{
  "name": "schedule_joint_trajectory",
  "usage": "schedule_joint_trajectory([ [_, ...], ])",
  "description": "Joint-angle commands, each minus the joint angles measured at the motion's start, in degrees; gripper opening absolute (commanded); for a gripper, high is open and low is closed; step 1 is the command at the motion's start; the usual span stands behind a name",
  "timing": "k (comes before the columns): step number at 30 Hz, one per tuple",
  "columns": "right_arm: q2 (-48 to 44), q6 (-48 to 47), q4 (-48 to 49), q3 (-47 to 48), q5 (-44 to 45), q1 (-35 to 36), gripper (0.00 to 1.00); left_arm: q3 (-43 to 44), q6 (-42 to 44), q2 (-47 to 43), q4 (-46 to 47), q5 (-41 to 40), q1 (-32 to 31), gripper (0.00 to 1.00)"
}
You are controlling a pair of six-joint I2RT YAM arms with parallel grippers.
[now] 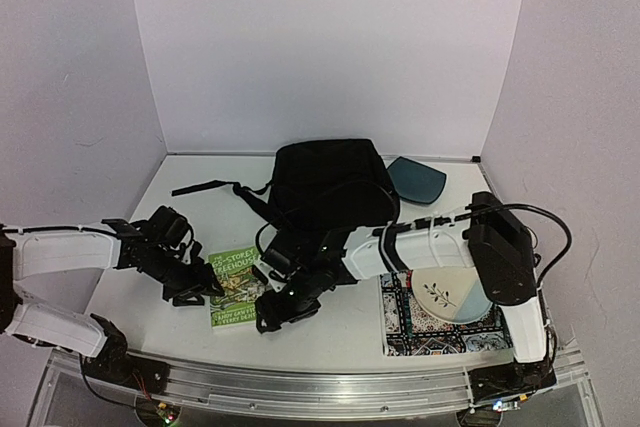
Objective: Pack the student bag
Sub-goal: Move the book to the center of the board, then hold the book at the center of the board, then pick up the book from the center of the board.
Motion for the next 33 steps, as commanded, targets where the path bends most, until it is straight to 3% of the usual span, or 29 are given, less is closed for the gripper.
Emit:
schedule_joint_trajectory([
  [1,-5.3,1.1,-2.5,0.7,1.9,-3.5,0.7,3.4,-1.1,-0.8,-3.4,-4.5,0.8,0.62],
  [8,0.6,4.5,-2.1,8.1,4.6,-7.4,0.77,7.6,1.1,7.0,-0.3,-8.3,1.4,0.65],
  [17,9.7,8.5,-0.1,16.8,0.8,-8.6,0.76,7.8,1.9,12.2,5.2,-4.6,1.9,0.64],
  [23,13.2,11.1,2.6,17.7,-2.1,-8.6,0.73,7.0,0.8,13.3,8.5,-1.1,1.9,0.61],
  [25,14.2,12.1,4.1,17.6,-3.8,-8.6,0.71,6.1,-0.2,13.5,10.2,0.7,1.9,0.6],
  [30,14.4,16.7,13.7,14.9,-9.8,-8.6,0.5,3.2,-3.8,13.6,15.7,4.4,1.9,0.59],
  [33,13.2,17.7,17.1,14.5,-11.8,-8.6,0.45,2.1,-5.0,12.9,17.7,5.1,1.9,0.58],
])
